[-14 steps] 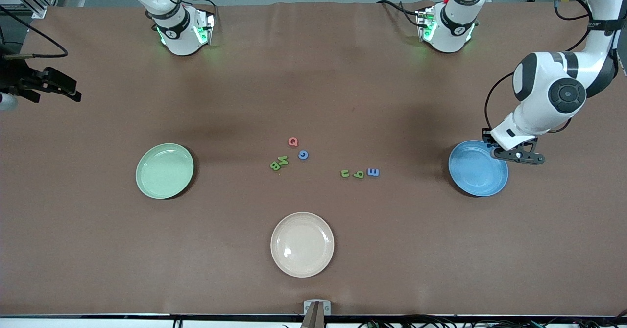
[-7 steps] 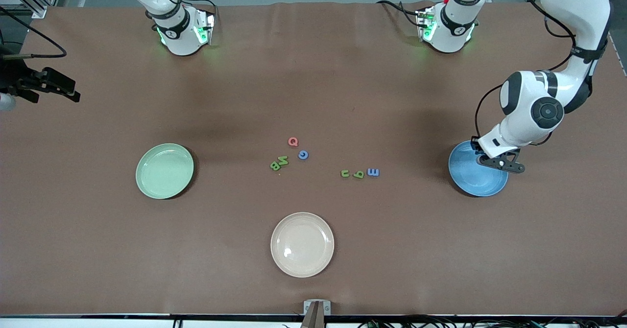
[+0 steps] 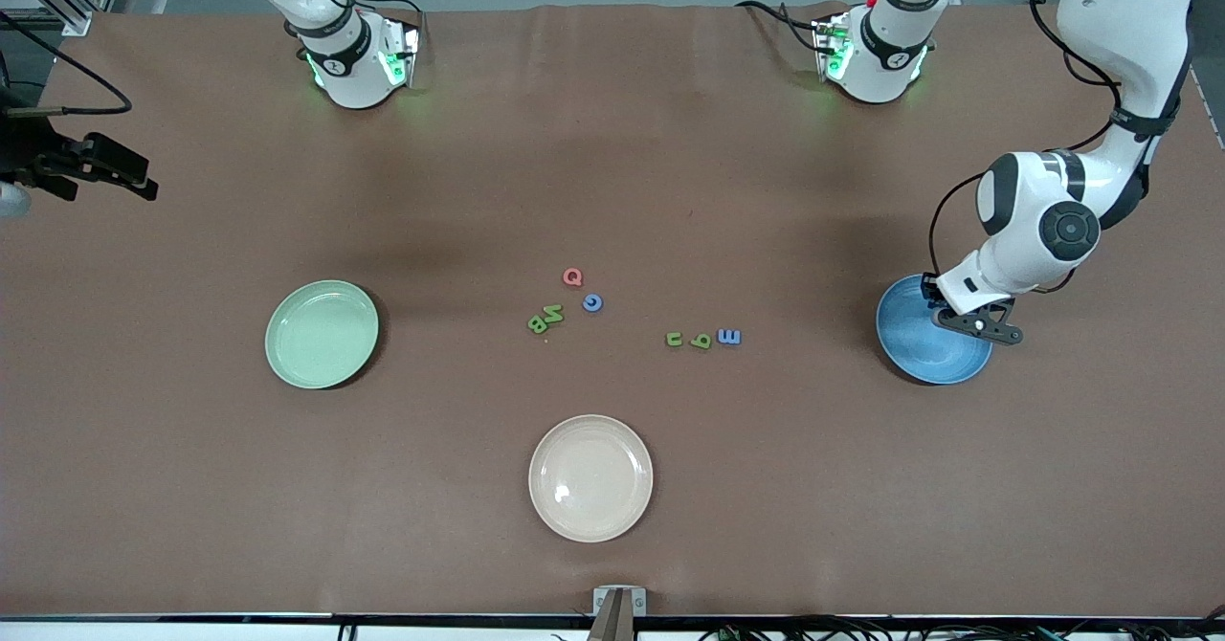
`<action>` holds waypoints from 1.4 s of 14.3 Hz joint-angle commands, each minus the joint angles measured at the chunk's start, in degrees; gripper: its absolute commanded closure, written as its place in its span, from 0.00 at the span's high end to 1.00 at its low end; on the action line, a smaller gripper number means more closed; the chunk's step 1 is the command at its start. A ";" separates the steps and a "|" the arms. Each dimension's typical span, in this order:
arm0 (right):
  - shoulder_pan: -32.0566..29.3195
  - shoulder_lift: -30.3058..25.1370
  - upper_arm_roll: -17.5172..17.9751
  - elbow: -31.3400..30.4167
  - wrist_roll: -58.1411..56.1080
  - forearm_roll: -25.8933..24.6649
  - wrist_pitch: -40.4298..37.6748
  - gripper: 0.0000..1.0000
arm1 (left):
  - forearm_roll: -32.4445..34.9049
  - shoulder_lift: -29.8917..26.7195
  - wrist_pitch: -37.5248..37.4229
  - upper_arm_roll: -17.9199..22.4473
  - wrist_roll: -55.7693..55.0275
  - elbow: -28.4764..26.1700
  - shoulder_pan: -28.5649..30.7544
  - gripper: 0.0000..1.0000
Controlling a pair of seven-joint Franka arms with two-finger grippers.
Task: Sort upper and lower case letters into plates
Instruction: 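Lower the blue x into the blue plate and open the left gripper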
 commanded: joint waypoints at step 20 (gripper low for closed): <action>-0.67 10.60 0.49 3.12 0.11 -0.19 2.01 1.00 | 0.05 -3.54 -17.82 -11.74 -18.99 12.21 -0.22 1.00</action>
